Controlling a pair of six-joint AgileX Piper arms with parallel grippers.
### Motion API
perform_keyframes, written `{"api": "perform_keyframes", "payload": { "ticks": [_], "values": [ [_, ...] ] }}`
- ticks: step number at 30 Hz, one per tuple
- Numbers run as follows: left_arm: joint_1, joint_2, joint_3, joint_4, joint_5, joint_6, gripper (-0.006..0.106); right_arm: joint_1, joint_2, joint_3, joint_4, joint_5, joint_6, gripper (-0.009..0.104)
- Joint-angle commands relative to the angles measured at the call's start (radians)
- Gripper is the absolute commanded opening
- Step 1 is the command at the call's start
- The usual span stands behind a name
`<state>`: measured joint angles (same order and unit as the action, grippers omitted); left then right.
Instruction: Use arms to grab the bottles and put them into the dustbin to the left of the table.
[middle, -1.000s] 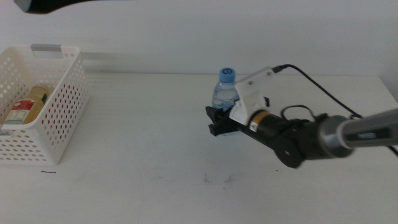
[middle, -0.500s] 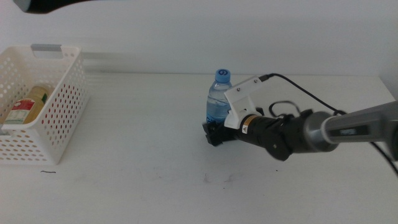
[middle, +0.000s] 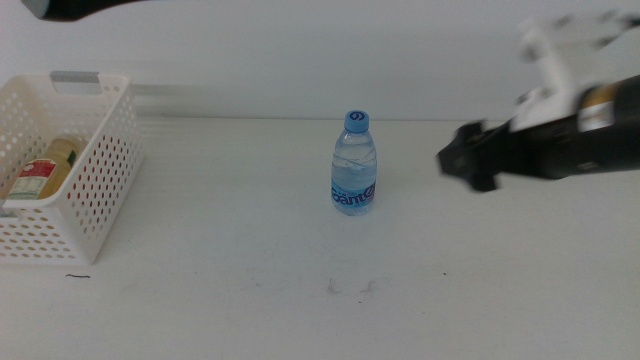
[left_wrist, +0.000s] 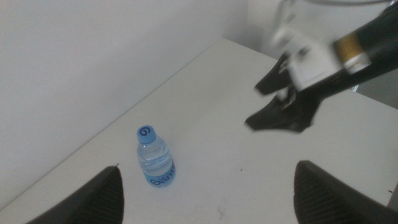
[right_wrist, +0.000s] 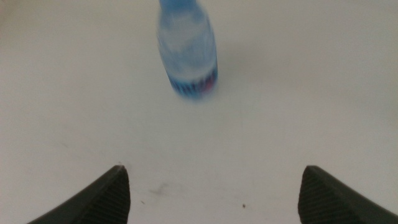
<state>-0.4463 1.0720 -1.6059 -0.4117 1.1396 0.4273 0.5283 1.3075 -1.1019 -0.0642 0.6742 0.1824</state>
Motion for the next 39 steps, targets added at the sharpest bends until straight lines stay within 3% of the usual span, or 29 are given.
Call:
{"api": "perform_keyframes", "payload": {
  "ticks": [1,14,16,19,21,23,27,29,31,33,39],
  "values": [
    [-0.004,-0.003,-0.001,-0.005,-0.009,-0.009,0.094,0.001,-0.096,0.008,0.000,0.035,0.004,0.090],
    [-0.004,-0.003,-0.001,-0.005,-0.009,-0.009,0.094,0.001,-0.175,0.008,-0.003,0.030,0.002,0.090],
    [-0.004,-0.003,-0.002,0.074,-0.039,-0.005,0.094,0.001,-0.175,0.008,-0.003,0.030,0.002,0.090],
    [-0.017,0.011,0.062,0.090,-0.098,-0.019,0.094,0.001,-0.175,0.008,-0.003,0.030,0.002,0.090],
    [-0.075,0.006,0.203,0.107,-0.301,-0.028,0.094,0.001,-0.175,0.008,-0.003,0.030,0.002,0.090],
    [-0.149,-0.014,0.381,0.189,-0.595,-0.071,0.094,0.001,-0.175,0.008,-0.003,0.030,0.002,0.090],
    [-0.255,0.003,0.855,0.489,-1.381,-0.224,0.094,0.001,-0.175,0.008,0.002,0.030,0.002,0.090],
    [-0.249,0.072,1.031,0.489,-1.714,-0.288,0.094,0.001,-0.175,0.008,0.002,0.030,0.002,0.090],
    [-0.249,0.184,1.155,0.412,-1.882,-0.371,0.094,0.001,-0.175,0.008,0.002,0.030,0.002,0.090],
    [-0.249,0.303,1.205,0.344,-1.947,-0.408,0.094,0.001,-0.175,0.008,0.004,0.030,0.002,0.090],
    [-0.249,0.582,1.179,0.355,-2.158,-0.402,0.094,0.001,-0.175,0.008,0.004,0.030,0.002,0.090]
  ]
}}
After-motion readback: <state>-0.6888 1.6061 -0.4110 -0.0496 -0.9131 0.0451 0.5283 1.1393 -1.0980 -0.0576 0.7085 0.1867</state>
